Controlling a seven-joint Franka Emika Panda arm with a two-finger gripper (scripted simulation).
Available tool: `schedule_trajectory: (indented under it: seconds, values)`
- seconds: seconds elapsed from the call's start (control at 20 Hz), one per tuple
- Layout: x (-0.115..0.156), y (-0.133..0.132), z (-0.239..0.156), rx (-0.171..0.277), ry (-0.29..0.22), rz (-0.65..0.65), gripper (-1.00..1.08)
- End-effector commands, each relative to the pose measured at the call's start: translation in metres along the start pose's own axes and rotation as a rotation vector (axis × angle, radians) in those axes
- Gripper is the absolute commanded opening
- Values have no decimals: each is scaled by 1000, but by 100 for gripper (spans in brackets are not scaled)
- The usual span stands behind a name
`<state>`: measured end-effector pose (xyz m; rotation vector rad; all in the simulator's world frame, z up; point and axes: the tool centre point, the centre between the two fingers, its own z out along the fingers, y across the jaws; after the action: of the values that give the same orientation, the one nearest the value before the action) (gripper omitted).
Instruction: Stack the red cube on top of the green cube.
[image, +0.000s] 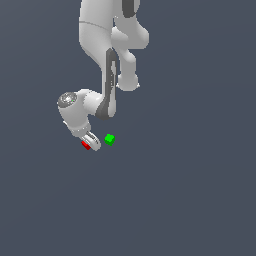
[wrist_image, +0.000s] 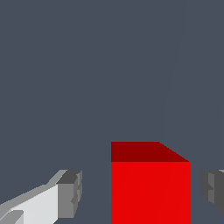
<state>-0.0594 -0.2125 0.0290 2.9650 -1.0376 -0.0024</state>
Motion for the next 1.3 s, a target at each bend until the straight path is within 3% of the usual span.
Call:
schedule_trajectory:
  seconds: [0.0,0.15,0.2,0.85,1.25]
  values:
    - [1,0,7,1,1,0,100]
    - [1,0,9,1,1,0,100]
    - [1,0,9,1,1,0,-100]
    - [1,-1,6,1,1,0,-100]
    - [0,0,-28,1,1,1,-100]
